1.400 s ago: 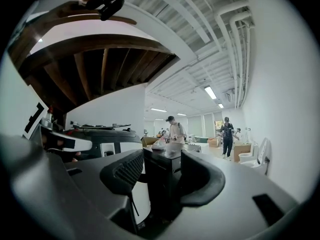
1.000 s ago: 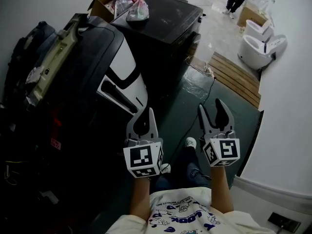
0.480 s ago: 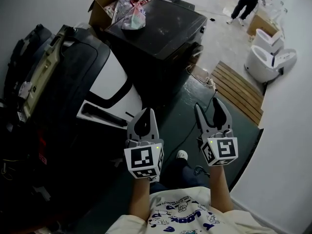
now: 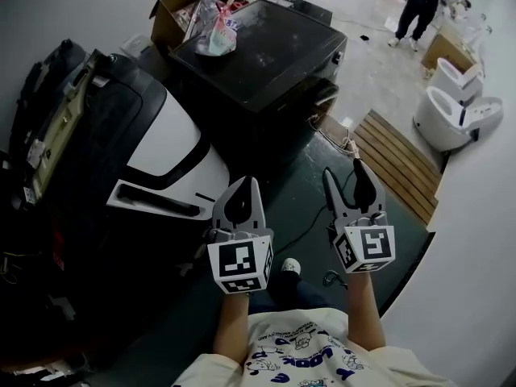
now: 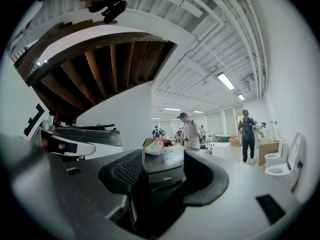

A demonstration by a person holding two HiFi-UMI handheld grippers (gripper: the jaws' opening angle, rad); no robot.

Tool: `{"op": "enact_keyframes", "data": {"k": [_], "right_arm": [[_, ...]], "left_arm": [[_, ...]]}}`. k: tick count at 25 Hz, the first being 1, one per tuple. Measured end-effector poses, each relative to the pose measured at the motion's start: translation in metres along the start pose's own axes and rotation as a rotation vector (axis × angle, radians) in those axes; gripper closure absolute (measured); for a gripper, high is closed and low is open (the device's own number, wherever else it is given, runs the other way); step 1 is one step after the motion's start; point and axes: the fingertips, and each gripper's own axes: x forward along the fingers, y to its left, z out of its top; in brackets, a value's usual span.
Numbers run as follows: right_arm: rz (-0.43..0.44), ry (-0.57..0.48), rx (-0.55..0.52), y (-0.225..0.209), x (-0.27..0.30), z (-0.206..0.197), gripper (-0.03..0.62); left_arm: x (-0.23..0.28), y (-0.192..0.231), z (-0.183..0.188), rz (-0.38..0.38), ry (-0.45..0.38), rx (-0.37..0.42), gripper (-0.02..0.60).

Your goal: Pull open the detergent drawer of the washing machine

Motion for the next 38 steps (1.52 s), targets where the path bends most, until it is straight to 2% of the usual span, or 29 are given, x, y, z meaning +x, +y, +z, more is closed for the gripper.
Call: {"op": "enact_keyframes", "data": {"k": [6, 17, 32, 38], "right_arm": [[0.025, -0.002, 0.024, -0.012, 0.007, -0.005, 0.326], [0.005, 0.005, 0.021, -0.021, 0.039, -0.012, 0.326], [-0.033, 0.023, 0.058, -0.025, 0.155, -0.022, 0.326], [-0.055, 0.043, 0.105, -0.028, 0.196, -0.035, 0.326]], "left_arm": [[0.011, -0.007, -0.005, 0.022, 0.016, 0.001, 0.568], [0.047, 0.002, -0.001, -0.007, -0.001, 0.01, 0.568], [0.161, 0.055, 0.015, -0.087, 0.028, 0.019, 0.568], [0.2, 0.077, 0.012, -0.116, 0.059, 0.022, 0.568]]}}
